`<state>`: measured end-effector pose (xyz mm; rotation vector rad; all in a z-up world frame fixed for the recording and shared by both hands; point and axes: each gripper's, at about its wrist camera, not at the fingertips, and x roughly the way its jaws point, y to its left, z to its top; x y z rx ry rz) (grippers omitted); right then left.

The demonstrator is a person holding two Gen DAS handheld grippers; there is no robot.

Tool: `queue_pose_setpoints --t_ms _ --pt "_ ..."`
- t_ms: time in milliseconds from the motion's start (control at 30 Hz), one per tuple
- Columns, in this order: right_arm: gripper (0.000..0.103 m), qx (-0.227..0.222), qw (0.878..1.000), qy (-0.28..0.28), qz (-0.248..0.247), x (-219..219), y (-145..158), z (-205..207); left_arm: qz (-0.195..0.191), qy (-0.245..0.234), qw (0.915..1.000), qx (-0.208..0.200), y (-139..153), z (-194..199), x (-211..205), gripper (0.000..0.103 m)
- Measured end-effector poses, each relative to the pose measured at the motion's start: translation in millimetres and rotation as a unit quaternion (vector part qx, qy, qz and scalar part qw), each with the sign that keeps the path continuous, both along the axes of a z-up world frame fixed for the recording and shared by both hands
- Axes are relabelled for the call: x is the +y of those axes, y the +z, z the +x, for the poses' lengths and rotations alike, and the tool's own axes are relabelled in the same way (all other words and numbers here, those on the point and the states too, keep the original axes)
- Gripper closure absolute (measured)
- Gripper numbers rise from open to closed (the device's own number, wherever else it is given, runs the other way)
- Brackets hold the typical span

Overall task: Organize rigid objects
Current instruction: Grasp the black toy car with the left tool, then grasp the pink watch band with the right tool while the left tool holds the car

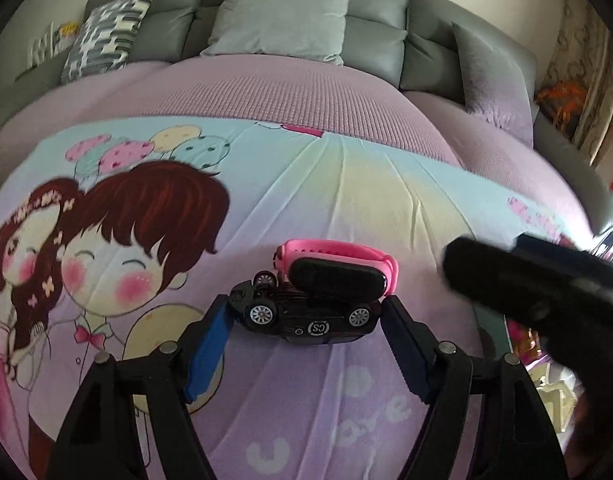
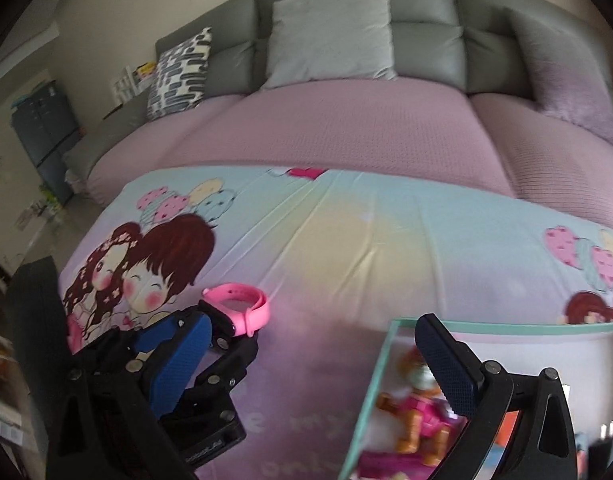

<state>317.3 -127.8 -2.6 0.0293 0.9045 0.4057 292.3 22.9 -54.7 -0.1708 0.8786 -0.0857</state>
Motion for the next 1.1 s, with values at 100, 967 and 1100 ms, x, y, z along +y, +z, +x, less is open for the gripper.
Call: queue_pose_setpoints --t_ms 100,967,1100 --pt "0.001 0.013 0.999 0.029 0.015 10.0 -7.4 4.8 -0.016 0.004 0.9999 0.004 -1.7 -3.1 9.8 0.027" --pt "0.009 0.049 0.993 0.106 0.017 73.0 -34.3 6.5 0.08 0.144 0.9806 0.106 -8.3 -32.5 84.3 0.027" --pt "0.012 0.062 0.993 0.101 0.005 84.9 -42.6 10.8 0.094 0.148 0.9781 0.112 -10.5 -36.1 88.9 0.027"
